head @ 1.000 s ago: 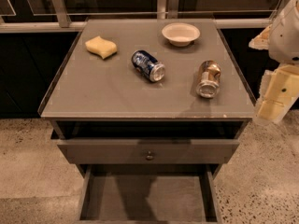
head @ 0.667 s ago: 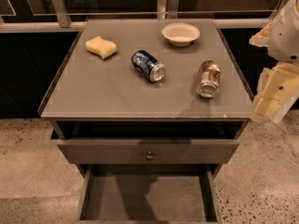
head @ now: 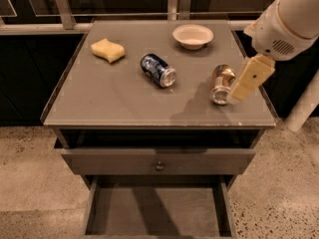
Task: Place pepsi can into middle drawer
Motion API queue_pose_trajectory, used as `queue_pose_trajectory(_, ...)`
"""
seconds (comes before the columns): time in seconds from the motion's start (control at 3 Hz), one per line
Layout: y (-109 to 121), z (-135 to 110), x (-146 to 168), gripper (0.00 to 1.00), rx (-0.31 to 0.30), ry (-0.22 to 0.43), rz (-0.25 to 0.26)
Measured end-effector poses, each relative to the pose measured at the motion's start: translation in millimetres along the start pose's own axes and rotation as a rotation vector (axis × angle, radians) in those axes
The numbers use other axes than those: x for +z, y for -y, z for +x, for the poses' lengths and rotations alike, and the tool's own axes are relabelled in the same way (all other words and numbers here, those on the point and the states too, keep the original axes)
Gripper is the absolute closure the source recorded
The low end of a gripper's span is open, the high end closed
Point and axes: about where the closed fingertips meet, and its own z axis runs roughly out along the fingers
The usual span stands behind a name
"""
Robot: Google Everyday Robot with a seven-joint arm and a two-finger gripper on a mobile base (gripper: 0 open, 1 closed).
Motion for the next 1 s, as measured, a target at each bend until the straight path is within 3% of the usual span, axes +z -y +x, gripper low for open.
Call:
queue_pose_trajectory(0.33,26.0,-26.9,35.6,0.0,0.026,0.08,-0.024)
queue_pose_trajectory(0.67,29.9,-29.0,41.1,0.0,0.028,0.088,-0.029)
queue_pose_trajectory(1.0,30.5,-17.1,33.6,0.0,0.088,0.106,0.008)
